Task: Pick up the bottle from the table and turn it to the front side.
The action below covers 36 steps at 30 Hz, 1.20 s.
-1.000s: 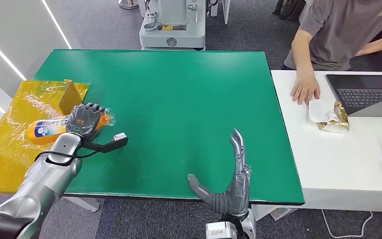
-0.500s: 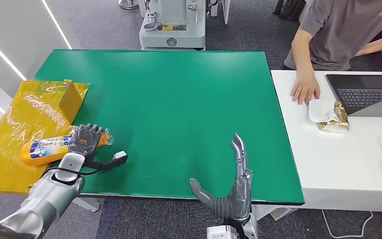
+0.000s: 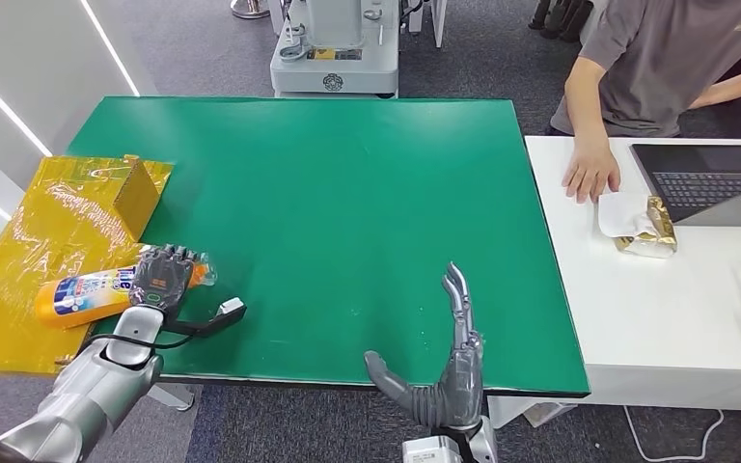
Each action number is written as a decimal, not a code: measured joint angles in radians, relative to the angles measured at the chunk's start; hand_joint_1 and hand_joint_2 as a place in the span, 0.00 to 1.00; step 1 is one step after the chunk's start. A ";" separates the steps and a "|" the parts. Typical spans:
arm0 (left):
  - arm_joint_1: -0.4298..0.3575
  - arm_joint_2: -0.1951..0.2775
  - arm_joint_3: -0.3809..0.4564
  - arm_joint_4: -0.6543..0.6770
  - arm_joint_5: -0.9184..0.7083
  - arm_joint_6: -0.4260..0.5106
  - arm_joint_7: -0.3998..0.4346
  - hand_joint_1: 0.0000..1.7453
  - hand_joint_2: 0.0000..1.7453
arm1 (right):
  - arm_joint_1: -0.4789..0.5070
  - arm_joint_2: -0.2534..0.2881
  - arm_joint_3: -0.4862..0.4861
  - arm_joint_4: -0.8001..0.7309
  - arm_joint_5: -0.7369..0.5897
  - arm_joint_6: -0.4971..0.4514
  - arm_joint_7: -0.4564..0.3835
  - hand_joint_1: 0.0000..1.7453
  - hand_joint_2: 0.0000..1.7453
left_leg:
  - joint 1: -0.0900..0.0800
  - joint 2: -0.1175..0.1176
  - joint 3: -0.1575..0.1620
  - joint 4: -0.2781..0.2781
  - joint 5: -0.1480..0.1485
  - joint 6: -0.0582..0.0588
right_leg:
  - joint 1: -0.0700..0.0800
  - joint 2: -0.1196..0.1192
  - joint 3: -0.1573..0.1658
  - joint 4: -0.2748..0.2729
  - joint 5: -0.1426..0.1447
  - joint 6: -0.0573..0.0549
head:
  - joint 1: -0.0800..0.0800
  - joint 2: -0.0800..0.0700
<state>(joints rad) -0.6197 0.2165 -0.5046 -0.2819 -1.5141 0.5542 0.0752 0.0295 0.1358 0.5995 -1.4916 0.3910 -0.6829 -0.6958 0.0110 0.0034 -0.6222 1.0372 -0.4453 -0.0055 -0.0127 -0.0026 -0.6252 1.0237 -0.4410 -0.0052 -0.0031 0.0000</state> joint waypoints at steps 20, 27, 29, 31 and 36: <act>-0.021 -0.031 -0.144 0.001 0.000 0.105 0.025 1.00 1.00 | -0.013 -0.008 0.023 0.014 -0.023 0.000 0.000 0.00 1.00 | 0.000 0.000 0.000 0.000 0.000 0.000 | 0.000 0.000 -0.001 0.000 0.000 0.000 | 0.000 0.000; -0.050 -0.043 -0.185 0.002 0.000 0.124 0.029 1.00 1.00 | -0.021 -0.010 0.032 0.015 -0.037 0.000 0.000 0.00 1.00 | 0.000 0.000 0.000 0.000 0.000 0.000 | 0.000 0.000 -0.001 0.000 0.000 0.000 | 0.000 0.000; -0.057 -0.045 -0.189 0.003 0.002 0.121 0.028 1.00 1.00 | -0.023 -0.010 0.033 0.015 -0.039 0.000 0.000 0.00 1.00 | 0.000 0.000 0.000 0.000 0.000 0.000 | 0.000 0.000 -0.001 0.000 0.000 0.000 | 0.000 0.000; -0.061 -0.046 -0.189 0.005 0.004 0.117 0.026 1.00 1.00 | -0.024 -0.010 0.034 0.015 -0.039 0.000 0.000 0.00 1.00 | 0.000 0.000 0.000 0.000 0.000 0.000 | 0.000 0.000 -0.001 0.000 0.000 0.000 | 0.000 0.000; -0.060 -0.044 -0.189 0.013 0.014 0.070 0.029 0.00 1.00 | -0.025 -0.010 0.035 0.015 -0.037 0.000 0.000 0.00 1.00 | 0.000 0.000 -0.001 0.000 0.000 0.000 | 0.000 0.000 -0.001 0.000 0.000 0.000 | 0.000 0.000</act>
<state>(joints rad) -0.6795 0.1726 -0.6939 -0.2692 -1.5002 0.6246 0.1044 0.0043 0.1263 0.6343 -1.4763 0.3539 -0.6828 -0.6958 0.0110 0.0033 -0.6228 1.0374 -0.4454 -0.0055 -0.0126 -0.0027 -0.6259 1.0235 -0.4411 -0.0054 -0.0031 0.0000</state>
